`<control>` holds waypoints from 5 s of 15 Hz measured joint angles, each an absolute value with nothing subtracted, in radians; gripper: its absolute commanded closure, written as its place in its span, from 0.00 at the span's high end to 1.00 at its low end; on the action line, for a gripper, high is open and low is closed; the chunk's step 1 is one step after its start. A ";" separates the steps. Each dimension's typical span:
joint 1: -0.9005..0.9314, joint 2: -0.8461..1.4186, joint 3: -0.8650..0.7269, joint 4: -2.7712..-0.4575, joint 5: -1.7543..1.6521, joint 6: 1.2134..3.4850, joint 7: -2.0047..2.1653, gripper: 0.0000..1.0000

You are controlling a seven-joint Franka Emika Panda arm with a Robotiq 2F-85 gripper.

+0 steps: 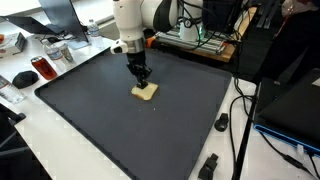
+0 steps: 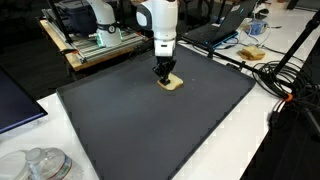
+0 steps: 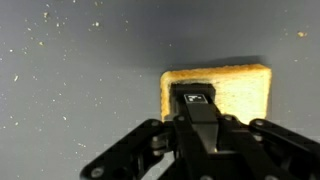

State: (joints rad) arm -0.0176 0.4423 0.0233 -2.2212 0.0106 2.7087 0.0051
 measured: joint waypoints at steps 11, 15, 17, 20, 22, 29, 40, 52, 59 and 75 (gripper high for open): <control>-0.004 0.445 0.012 -2.203 0.007 2.672 0.012 0.06; -0.004 0.446 0.012 -2.197 0.007 2.659 0.014 0.06; -0.003 0.445 0.012 -2.196 0.007 2.653 0.016 0.06; 0.000 0.441 0.012 -2.196 0.007 2.633 0.017 0.06; 0.005 0.432 0.013 -2.197 0.007 2.610 0.017 0.06; 0.027 0.335 0.013 -2.226 0.005 2.565 0.023 0.06; 0.088 0.299 -0.031 -2.237 -0.147 2.543 0.235 0.06; 0.269 0.305 -0.092 -2.241 -0.501 2.538 0.719 0.06; 0.320 0.313 -0.098 -2.233 -0.733 2.533 1.008 0.06; 0.325 0.446 0.045 -2.015 -0.768 2.202 1.004 0.06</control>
